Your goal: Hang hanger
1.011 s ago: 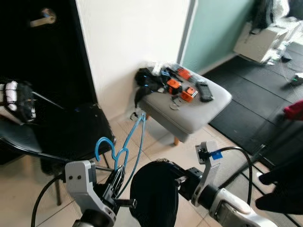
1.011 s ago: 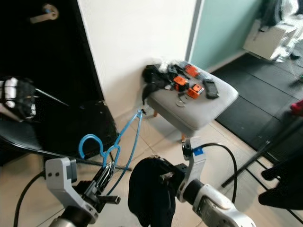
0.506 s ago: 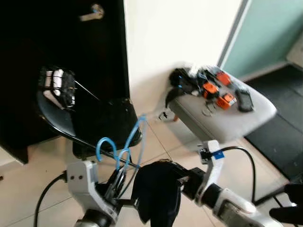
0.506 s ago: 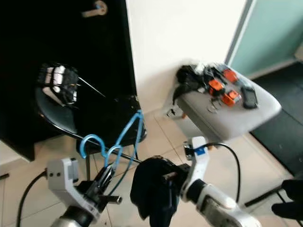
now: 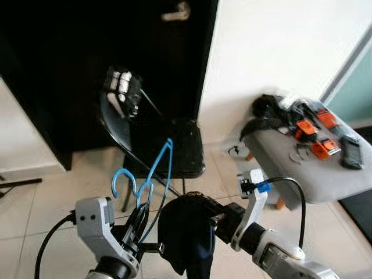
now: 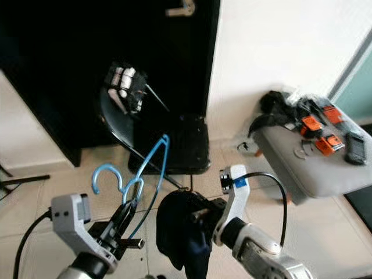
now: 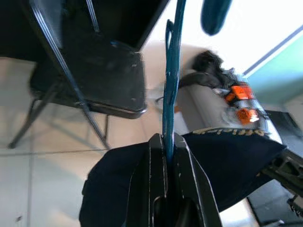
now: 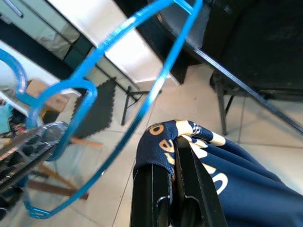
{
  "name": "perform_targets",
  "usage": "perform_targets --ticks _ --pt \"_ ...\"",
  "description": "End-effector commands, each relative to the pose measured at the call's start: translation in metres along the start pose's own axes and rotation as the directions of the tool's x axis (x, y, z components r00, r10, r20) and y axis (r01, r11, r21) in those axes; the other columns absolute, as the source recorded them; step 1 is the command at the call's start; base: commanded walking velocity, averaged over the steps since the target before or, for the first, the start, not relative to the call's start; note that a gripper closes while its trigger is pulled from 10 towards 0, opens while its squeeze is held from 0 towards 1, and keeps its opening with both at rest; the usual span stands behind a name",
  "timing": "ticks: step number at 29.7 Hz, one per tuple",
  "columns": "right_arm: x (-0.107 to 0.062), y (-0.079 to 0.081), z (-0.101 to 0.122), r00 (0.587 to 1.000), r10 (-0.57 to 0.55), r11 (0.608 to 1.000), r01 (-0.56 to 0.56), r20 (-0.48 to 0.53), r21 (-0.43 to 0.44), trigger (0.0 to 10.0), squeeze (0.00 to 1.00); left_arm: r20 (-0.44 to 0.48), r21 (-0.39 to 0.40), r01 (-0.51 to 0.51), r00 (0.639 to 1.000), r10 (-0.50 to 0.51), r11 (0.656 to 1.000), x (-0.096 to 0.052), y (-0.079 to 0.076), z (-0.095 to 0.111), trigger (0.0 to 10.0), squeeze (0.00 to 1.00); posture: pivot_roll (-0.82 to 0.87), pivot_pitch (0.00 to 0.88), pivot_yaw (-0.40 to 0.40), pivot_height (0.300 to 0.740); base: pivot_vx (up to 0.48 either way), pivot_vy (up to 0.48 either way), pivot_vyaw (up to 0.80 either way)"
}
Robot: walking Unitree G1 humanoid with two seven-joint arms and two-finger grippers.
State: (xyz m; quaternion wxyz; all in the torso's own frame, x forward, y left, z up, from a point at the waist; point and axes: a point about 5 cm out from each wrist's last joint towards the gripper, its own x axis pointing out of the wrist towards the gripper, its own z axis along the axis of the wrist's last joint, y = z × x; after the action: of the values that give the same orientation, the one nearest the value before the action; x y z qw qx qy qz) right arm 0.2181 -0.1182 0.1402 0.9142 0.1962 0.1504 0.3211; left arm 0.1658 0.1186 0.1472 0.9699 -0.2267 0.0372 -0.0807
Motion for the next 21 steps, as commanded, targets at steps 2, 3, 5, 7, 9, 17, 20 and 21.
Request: perform_targets --ticks 2,3,5,7,9,17,20,21 --pt "-0.0015 0.0007 0.0012 1.0 0.003 1.0 -0.003 0.004 0.001 10.0 0.0 -0.015 -0.004 -0.002 1.0 0.002 1.0 -0.0011 -0.0001 -0.0014 10.0 0.0 0.02 0.157 -0.067 0.74 0.0 0.0 0.71" --pt "-0.0015 0.0007 0.0012 1.0 0.003 1.0 -0.003 0.004 0.001 10.0 0.0 -0.015 -0.004 -0.002 1.0 0.002 1.0 -0.0011 -0.0001 -0.0014 10.0 0.0 0.02 0.157 -0.067 0.74 0.0 0.0 0.71" --pt "-0.0013 0.0009 0.0011 1.0 0.005 1.0 -0.005 0.003 0.003 10.0 0.0 -0.015 -0.006 -0.006 1.0 0.006 1.0 -0.0013 0.0003 -0.0014 10.0 0.0 0.02 0.158 -0.068 0.74 0.0 0.0 0.71" --pt "-0.0013 0.0011 0.001 1.0 0.006 1.0 -0.006 0.002 0.004 10.0 0.0 -0.015 -0.009 -0.008 1.0 0.008 1.0 -0.0014 0.0005 -0.0013 10.0 0.0 0.02 0.158 -0.07 0.74 0.0 0.0 0.71" --pt "-0.0013 0.0012 0.0009 1.0 0.007 1.0 -0.007 0.0 0.004 10.0 0.0 -0.015 -0.01 -0.01 1.0 0.01 1.0 -0.0016 0.0006 -0.0014 10.0 0.0 0.02 0.158 -0.07 0.74 0.0 0.0 0.71" --pt "-0.0019 0.0012 0.0009 1.0 0.011 1.0 -0.011 -0.005 0.005 10.0 0.0 -0.015 -0.017 -0.014 1.0 0.014 1.0 -0.002 -0.0001 -0.0015 10.0 0.0 0.02 0.16 -0.074 0.74 0.0 0.0 0.71" --pt "-0.002 0.0012 0.0008 1.0 0.012 1.0 -0.012 -0.008 0.006 10.0 0.0 -0.017 -0.019 -0.015 1.0 0.015 1.0 -0.002 -0.0002 -0.0016 10.0 0.0 0.02 0.16 -0.076 0.74 0.0 0.0 0.71" --pt "-0.0021 0.0011 0.0007 1.0 0.013 1.0 -0.013 -0.01 0.006 10.0 0.0 -0.017 -0.02 -0.015 1.0 0.014 1.0 -0.002 -0.0003 -0.0017 10.0 0.0 0.02 0.16 -0.076 0.74 0.0 0.0 0.71"
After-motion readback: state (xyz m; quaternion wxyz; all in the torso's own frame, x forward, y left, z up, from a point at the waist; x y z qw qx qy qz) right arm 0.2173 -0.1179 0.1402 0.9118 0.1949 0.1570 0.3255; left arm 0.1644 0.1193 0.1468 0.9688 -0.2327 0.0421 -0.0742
